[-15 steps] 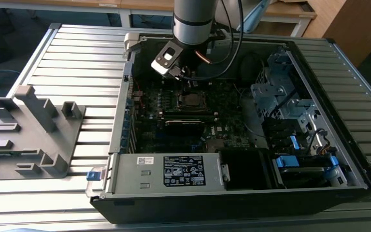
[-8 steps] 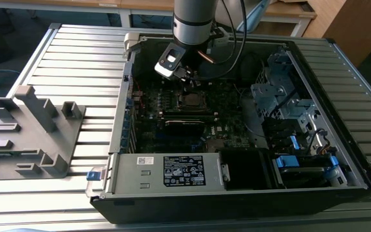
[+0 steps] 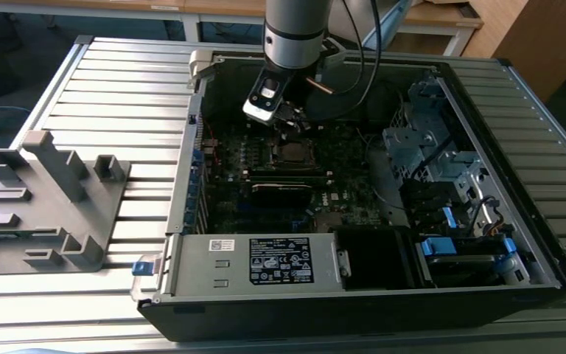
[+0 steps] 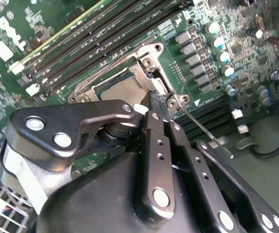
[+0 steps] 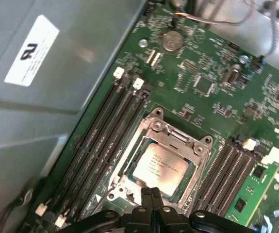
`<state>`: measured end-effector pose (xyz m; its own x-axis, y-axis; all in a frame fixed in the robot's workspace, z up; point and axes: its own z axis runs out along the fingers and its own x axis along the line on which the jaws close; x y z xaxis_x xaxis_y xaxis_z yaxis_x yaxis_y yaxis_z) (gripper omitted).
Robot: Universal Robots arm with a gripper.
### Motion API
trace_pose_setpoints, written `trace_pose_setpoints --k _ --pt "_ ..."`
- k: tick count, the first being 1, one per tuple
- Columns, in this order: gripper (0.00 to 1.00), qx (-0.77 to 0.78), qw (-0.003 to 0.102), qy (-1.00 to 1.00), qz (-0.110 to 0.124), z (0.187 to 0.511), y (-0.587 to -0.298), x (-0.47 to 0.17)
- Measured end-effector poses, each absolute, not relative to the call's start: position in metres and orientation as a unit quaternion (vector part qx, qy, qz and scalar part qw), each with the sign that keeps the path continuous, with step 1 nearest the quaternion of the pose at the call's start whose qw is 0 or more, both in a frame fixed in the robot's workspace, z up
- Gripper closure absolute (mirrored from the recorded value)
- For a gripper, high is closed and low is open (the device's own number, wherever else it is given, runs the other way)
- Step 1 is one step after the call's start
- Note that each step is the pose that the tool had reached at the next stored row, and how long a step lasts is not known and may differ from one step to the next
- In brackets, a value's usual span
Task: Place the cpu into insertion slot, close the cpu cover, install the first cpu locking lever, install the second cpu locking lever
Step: 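Close the cpu cover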
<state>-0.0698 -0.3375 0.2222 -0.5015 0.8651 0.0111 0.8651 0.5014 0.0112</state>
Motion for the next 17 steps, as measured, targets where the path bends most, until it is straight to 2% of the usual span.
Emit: trace_pose_setpoints --k 17 --pt "0.90 -0.466 0.002 -0.885 -0.008 0.2220 -0.3375 -0.0698"
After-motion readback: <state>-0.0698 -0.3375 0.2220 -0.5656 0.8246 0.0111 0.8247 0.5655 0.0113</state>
